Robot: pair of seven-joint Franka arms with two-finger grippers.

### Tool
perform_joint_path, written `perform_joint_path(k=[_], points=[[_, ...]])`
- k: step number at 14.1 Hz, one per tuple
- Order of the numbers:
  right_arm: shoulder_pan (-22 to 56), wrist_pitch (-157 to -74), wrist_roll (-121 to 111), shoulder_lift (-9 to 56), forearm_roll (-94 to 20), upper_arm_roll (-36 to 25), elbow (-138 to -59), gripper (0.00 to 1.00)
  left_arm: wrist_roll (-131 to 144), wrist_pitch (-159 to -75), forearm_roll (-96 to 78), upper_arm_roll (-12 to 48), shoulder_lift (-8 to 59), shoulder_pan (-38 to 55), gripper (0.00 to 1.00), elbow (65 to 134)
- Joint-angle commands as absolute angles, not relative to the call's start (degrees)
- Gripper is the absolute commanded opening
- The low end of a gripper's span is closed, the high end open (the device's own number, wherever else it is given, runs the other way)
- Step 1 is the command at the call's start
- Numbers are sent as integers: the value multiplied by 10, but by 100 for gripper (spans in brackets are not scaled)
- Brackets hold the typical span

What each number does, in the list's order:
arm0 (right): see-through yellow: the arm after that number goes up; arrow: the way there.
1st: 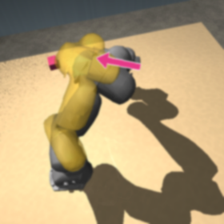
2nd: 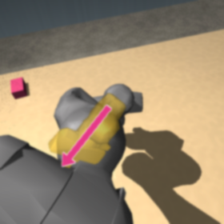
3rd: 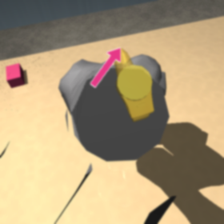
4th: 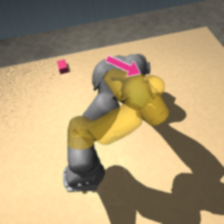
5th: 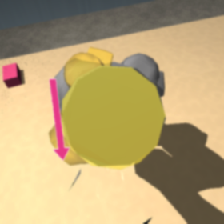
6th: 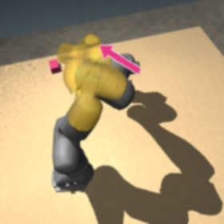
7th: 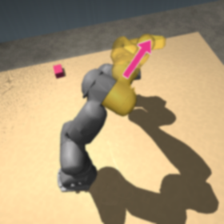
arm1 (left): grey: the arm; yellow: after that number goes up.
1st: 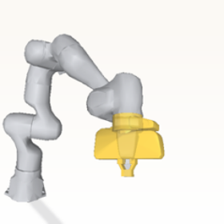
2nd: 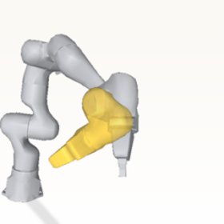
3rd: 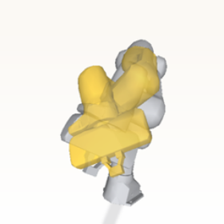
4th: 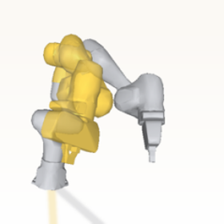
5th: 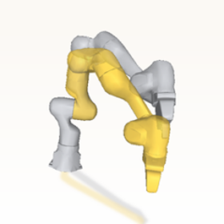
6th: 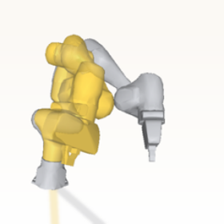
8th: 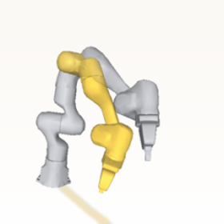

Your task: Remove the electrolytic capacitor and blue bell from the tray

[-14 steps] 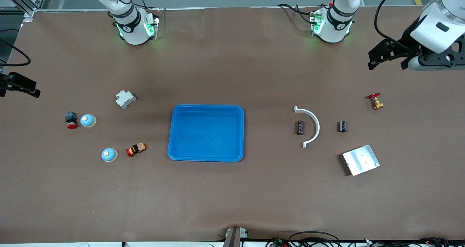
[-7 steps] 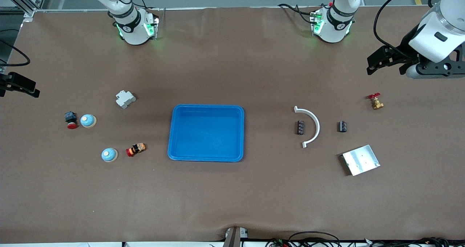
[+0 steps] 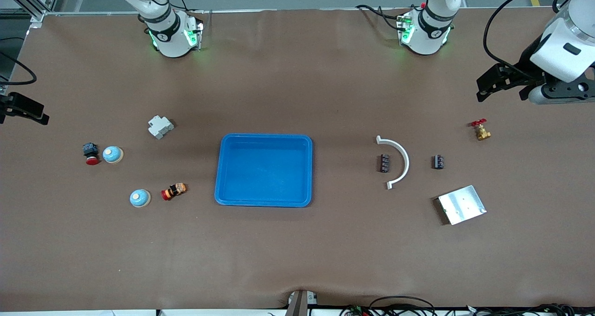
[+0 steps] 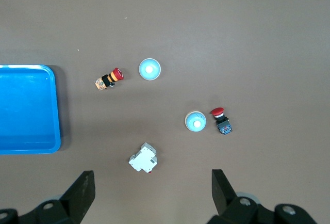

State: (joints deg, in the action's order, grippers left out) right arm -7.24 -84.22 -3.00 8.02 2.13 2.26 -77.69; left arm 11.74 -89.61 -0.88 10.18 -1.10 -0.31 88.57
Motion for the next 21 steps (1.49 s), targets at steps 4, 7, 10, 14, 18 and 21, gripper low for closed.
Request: perform_joint_path(k=[4,7,10,14,18,21], points=[[-84,-835,-38,74,18,31,-775,100,112,-915,1,100,1,-3,100,882],[-84,-835,-38,74,18,32,-775,100,115,-932,3,99,9,-3,100,882],[-84,-835,-38,74,18,33,-775,100,113,-943,12,100,9,-1,100,882],[-84,-835,-38,74,18,33,-775,100,113,-955,21,101,10,1,100,882],[-84,-836,-38,74,18,33,-775,100,112,-969,21,103,10,3,100,890],[-84,-836,-38,74,18,33,-775,100,112,-973,21,105,10,4,100,889]])
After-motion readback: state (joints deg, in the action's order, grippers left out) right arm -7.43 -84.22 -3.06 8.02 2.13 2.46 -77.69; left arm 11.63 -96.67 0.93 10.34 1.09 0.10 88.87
